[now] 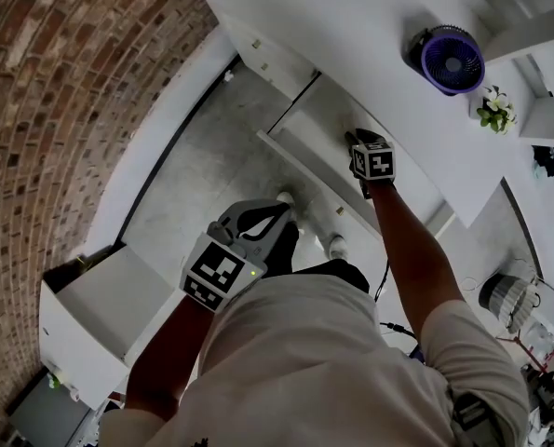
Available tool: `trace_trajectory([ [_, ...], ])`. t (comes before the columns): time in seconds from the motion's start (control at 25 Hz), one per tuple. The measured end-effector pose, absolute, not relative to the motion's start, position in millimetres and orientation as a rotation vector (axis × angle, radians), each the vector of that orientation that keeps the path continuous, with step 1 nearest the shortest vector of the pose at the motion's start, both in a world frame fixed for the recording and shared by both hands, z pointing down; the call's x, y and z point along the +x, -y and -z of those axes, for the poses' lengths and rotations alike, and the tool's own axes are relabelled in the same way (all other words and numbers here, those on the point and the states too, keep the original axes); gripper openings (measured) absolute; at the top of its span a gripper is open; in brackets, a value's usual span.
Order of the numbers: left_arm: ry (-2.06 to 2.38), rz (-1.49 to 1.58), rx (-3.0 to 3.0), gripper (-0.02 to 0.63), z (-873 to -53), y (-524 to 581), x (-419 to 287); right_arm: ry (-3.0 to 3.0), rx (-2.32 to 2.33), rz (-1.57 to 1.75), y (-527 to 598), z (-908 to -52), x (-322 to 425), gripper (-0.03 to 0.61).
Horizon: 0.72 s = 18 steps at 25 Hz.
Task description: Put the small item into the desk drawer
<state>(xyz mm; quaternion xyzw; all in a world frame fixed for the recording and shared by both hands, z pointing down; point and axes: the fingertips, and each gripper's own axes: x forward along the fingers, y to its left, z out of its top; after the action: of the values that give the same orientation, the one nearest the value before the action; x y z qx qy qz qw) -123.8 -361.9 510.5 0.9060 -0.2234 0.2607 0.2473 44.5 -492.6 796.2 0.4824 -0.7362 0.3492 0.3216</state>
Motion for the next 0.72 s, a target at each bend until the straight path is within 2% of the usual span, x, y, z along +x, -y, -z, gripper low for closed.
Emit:
trace_trajectory([
  [0.16, 0.581, -0.71, 2.471, 0.006, -516, 365, -122, 1.927, 1.276, -0.931, 495, -802, 44, 0.135],
  [0.32, 0.571, -0.715, 2.469, 0.006, -518, 368, -123, 1.927, 1.271, -0.943, 496, -804, 42, 0.173],
  [0.72, 0.54, -0.705, 2.483, 0.006, -515, 348, -106, 1.985, 1.297, -0.917, 490, -774, 41, 0.16],
])
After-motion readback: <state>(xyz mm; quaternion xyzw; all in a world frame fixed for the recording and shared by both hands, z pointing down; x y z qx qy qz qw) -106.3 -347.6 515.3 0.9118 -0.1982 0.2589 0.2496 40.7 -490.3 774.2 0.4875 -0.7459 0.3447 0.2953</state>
